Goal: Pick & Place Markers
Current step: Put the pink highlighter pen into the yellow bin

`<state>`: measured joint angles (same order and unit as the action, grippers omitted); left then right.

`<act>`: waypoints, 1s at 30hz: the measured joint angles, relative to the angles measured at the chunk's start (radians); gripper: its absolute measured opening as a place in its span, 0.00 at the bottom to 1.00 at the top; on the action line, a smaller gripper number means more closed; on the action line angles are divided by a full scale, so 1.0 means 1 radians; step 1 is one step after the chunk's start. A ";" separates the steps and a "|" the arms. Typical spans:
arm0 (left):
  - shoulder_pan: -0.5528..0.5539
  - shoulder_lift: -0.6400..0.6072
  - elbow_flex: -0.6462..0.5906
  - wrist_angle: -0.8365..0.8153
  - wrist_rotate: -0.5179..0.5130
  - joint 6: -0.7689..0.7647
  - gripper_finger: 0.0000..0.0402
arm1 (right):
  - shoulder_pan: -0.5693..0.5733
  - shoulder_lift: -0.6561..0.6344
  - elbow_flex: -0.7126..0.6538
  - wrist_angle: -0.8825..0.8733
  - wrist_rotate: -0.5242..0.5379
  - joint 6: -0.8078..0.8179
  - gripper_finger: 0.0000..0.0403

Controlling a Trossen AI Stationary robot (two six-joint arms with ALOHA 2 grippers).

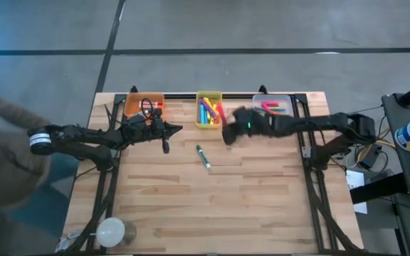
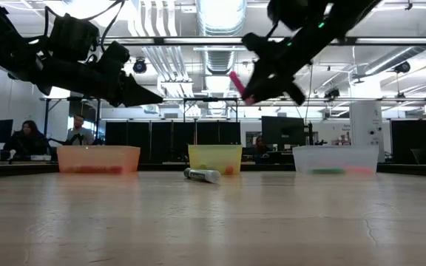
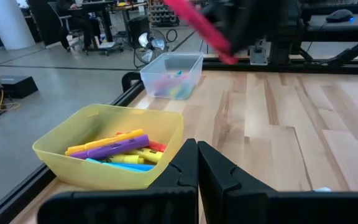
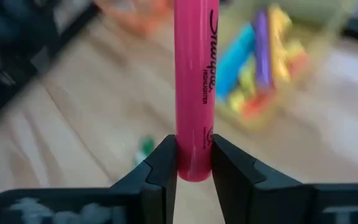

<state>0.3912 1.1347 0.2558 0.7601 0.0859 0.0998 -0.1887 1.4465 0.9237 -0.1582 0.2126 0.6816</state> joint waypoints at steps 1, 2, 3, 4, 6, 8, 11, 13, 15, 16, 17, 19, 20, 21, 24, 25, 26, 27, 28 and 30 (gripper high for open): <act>0.000 0.000 0.000 0.000 0.000 0.000 0.00 | -0.046 0.017 0.002 0.059 -0.051 -0.015 0.20; 0.000 0.000 0.000 0.000 0.000 -0.001 0.00 | -0.088 0.037 0.010 0.100 -0.093 -0.027 0.20; 0.000 0.000 0.000 0.000 0.000 -0.001 0.00 | -0.122 0.060 0.025 0.119 -0.124 -0.038 0.20; 0.000 0.000 0.000 0.000 -0.001 -0.002 0.00 | -0.149 0.087 0.047 0.121 -0.137 -0.048 0.20; 0.000 0.000 0.000 0.000 -0.001 -0.002 0.00 | -0.187 0.147 0.100 0.110 -0.139 -0.060 0.20; 0.000 0.000 0.000 0.002 -0.002 -0.002 0.00 | -0.206 0.209 0.148 0.103 -0.140 -0.094 0.20; 0.000 0.000 0.000 0.002 -0.002 -0.003 0.00 | -0.225 0.297 0.223 0.097 -0.149 -0.117 0.20; 0.000 0.000 0.000 0.002 -0.002 -0.003 0.00 | -0.236 0.346 0.279 0.049 -0.157 -0.119 0.20; 0.000 0.000 0.000 0.002 -0.002 -0.003 0.00 | -0.244 0.392 0.337 -0.019 -0.157 -0.121 0.20; 0.000 0.000 0.000 0.002 -0.002 -0.002 0.00 | -0.247 0.415 0.366 -0.049 -0.156 -0.124 0.20; 0.000 0.000 0.000 0.003 -0.006 -0.002 0.00 | -0.249 0.437 0.394 -0.075 -0.151 -0.130 0.20; 0.000 0.000 0.000 0.006 -0.023 -0.002 0.00 | -0.252 0.481 0.443 -0.106 -0.127 -0.139 0.20; 0.000 0.000 0.000 0.007 -0.036 -0.002 0.00 | -0.253 0.501 0.467 -0.111 -0.119 -0.143 0.20; 0.000 0.000 0.000 0.008 -0.047 -0.002 0.00 | -0.255 0.521 0.488 -0.123 -0.116 -0.145 0.20; 0.000 0.000 0.000 0.013 -0.091 -0.002 0.00 | -0.258 0.576 0.554 -0.164 -0.110 -0.171 0.20; 0.000 0.000 0.000 0.017 -0.102 -0.002 0.00 | -0.259 0.589 0.573 -0.189 -0.107 -0.175 0.20; 0.000 0.000 0.000 0.021 -0.108 -0.002 0.00 | -0.259 0.601 0.590 -0.206 -0.104 -0.177 0.20; 0.000 0.000 0.000 0.026 -0.111 -0.002 0.00 | -0.259 0.612 0.606 -0.214 -0.104 -0.177 0.20; 0.000 0.000 0.000 0.030 -0.112 -0.002 0.00 | -0.259 0.620 0.616 -0.226 -0.104 -0.177 0.20; 0.000 0.000 0.000 0.038 -0.112 -0.003 0.00 | -0.260 0.635 0.629 -0.247 -0.105 -0.177 0.20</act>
<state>0.3913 1.1343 0.2558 0.7977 -0.0257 0.0971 -0.4487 2.0814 1.5524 -0.4050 0.1078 0.5044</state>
